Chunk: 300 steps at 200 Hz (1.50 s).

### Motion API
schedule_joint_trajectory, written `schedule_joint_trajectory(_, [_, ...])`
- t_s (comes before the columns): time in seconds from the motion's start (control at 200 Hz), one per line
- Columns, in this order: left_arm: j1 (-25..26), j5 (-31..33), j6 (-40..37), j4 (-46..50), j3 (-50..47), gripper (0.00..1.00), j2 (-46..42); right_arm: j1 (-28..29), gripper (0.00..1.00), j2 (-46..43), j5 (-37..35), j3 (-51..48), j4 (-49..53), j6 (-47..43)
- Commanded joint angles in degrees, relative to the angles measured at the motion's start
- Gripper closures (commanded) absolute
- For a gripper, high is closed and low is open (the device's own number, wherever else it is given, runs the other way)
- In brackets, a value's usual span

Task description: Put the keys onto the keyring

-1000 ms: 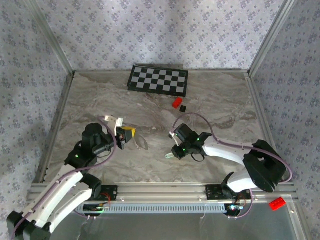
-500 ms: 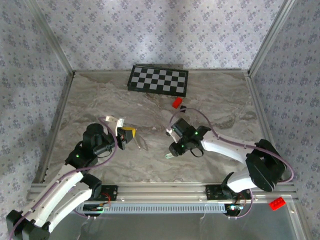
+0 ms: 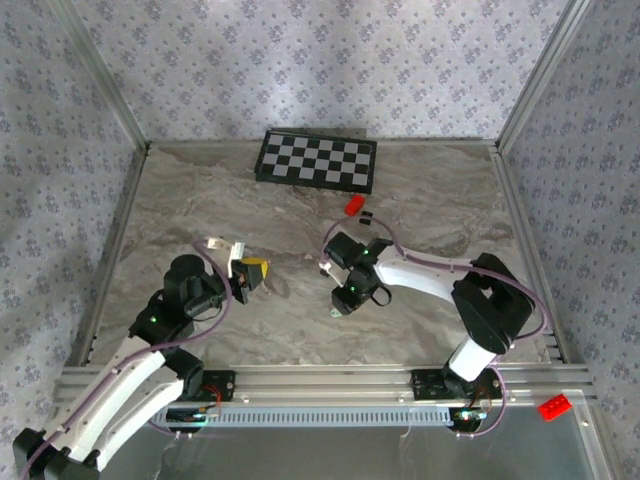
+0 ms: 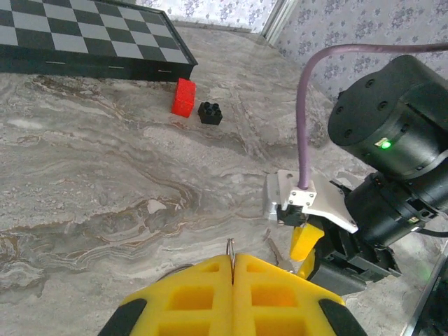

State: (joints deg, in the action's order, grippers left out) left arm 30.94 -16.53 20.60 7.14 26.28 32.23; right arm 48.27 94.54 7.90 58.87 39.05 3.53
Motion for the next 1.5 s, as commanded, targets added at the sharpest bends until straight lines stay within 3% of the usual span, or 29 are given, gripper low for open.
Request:
schedule_joint_trajectory(0.0, [0.36,1.0,-0.84,-1.06,0.26,1.0,-1.84,0.63,0.66,1.89,-0.56,2.19,3.58,-0.87])
schedule_joint_trajectory(0.49, [0.41,1.08,-1.43,-0.29,0.16,1.0,-3.22,1.87,0.74,4.73,-3.93,4.05,5.01,-1.15])
schedule_joint_trajectory(1.494, [0.38,2.07,-1.82,0.2,0.7,1.0,-3.55,1.68,0.89,5.4,-2.63,3.68,3.43,-1.75])
